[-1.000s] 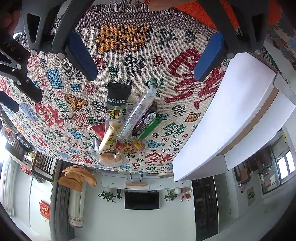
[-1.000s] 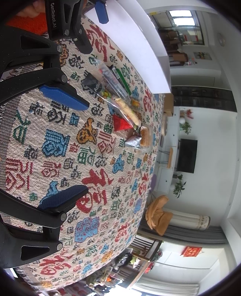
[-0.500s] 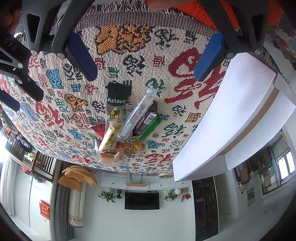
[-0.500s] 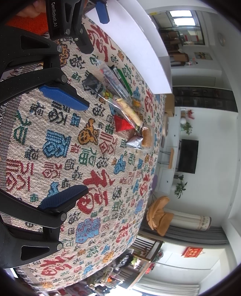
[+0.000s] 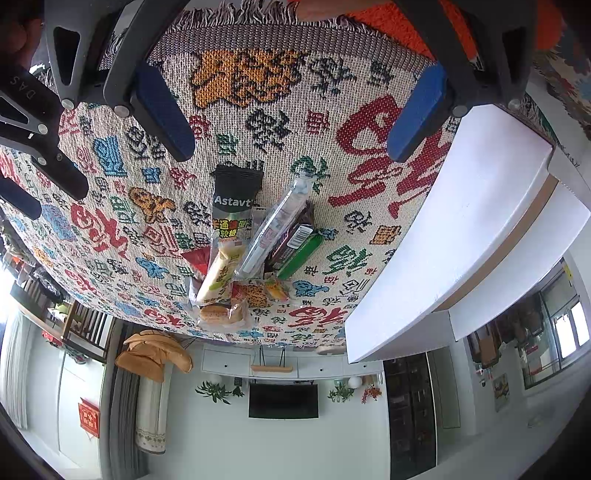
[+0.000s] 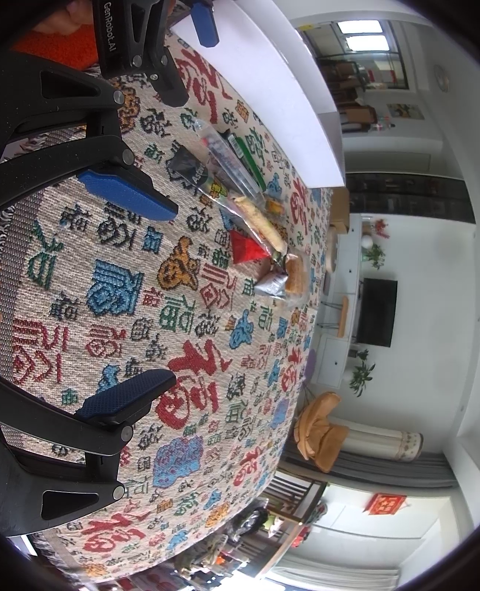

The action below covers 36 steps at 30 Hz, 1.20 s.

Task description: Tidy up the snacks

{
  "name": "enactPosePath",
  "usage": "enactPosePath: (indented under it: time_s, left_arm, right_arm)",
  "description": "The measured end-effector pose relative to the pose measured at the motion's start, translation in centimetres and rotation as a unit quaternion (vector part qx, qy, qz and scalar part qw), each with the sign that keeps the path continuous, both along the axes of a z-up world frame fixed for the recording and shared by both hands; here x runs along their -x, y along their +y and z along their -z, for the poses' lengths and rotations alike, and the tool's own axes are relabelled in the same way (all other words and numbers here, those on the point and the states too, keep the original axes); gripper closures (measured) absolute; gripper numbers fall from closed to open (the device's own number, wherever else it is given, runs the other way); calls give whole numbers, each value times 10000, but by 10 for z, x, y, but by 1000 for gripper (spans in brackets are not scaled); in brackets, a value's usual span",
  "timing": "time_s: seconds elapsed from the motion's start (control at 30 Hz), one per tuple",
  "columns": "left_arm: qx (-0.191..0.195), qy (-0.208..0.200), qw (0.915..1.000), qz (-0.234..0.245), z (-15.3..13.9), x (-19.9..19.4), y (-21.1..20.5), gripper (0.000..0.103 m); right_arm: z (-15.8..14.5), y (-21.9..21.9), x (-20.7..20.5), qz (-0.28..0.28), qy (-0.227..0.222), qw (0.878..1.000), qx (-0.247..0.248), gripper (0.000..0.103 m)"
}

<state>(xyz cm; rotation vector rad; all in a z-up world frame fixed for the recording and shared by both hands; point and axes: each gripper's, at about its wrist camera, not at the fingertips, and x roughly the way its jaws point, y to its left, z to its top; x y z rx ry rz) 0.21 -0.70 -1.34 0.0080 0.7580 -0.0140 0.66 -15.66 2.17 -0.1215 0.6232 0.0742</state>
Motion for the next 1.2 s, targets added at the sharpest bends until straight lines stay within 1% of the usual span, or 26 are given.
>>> enactPosePath:
  time_s: [0.63, 0.77, 0.93, 1.03, 1.1, 1.2]
  left_arm:
    - [59, 49, 10000, -9, 3, 3, 0, 0]
    - [245, 108, 9996, -94, 5, 2, 7, 0]
    - [666, 305, 9968, -311, 9, -2, 24, 0]
    - [741, 396, 9957, -379, 12, -3, 25, 0]
    - [720, 417, 9958, -384, 12, -4, 24, 0]
    - [750, 452, 9954, -393, 14, -9, 28, 0]
  right_arm:
    - [2, 0, 0, -5, 25, 10000, -11, 18]
    - [4, 1, -1, -14, 66, 10000, 20, 18]
    - [0, -3, -6, -66, 92, 9999, -83, 18]
    - [-3, -7, -9, -150, 74, 9998, -64, 18]
    - [-1, -10, -19, -263, 224, 9994, -95, 18]
    - [6, -11, -41, -607, 712, 9951, -332, 18]
